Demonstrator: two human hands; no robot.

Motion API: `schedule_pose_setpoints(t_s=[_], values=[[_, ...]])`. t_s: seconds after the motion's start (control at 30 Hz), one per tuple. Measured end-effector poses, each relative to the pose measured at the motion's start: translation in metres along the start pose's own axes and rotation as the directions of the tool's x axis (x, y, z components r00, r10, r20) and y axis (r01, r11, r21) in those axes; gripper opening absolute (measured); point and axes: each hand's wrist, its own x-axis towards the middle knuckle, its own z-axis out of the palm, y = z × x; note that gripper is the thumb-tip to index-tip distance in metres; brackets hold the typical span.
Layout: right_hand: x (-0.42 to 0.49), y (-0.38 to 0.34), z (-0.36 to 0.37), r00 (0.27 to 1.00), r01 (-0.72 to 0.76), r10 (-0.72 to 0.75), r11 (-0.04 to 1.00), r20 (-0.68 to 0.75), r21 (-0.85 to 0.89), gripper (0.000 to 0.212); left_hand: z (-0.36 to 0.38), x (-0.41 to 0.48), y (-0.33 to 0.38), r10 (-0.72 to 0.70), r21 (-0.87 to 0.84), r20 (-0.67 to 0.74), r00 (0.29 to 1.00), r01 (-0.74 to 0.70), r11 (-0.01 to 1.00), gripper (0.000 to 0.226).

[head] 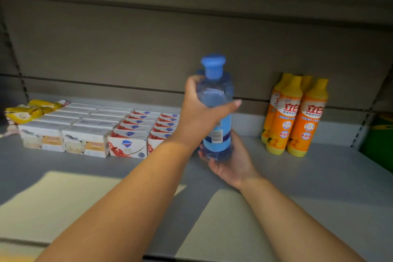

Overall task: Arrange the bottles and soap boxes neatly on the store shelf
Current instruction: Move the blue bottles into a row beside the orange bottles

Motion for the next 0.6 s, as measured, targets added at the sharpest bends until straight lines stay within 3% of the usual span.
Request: schedule_pose_setpoints(t_s=[0.1,0.2,0.27,0.4,0.5,0.6], values=[[-0.007,-0.004,0.005,0.985,-0.175,0.174,0.983,0.019,0.047,0.049,0.008,0.033,0.014,-0.146,0.009,0.085,0.986,0.146,0.989,0.055],[-0.014,-0.012,-0.004,0.897,-0.441,0.440,0.897,0.036,0.009,0.061,0.010,0.049,0.018,-0.242,0.018,0.285,0.927,0.247,0.969,0.039],[-0.017,-0.014,-0.006,0.856,-0.510,0.513,0.858,0.067,-0.053,0.064,0.012,0.049,0.019,-0.304,-0.037,0.349,0.886,0.337,0.941,0.042],[-0.016,-0.016,-0.002,0.909,-0.415,0.416,0.909,0.029,-0.030,0.059,0.016,0.044,0.014,-0.282,-0.167,0.295,0.913,0.339,0.926,0.039],[-0.014,-0.009,0.002,0.963,-0.270,0.270,0.961,-0.007,-0.065,0.062,0.013,0.034,0.007,-0.240,-0.244,0.150,0.959,0.271,0.931,0.026],[-0.013,-0.004,0.008,0.987,-0.149,0.154,0.985,0.043,-0.089,0.056,0.004,0.026,0.001,-0.217,-0.306,-0.018,0.976,0.201,0.930,0.027]])
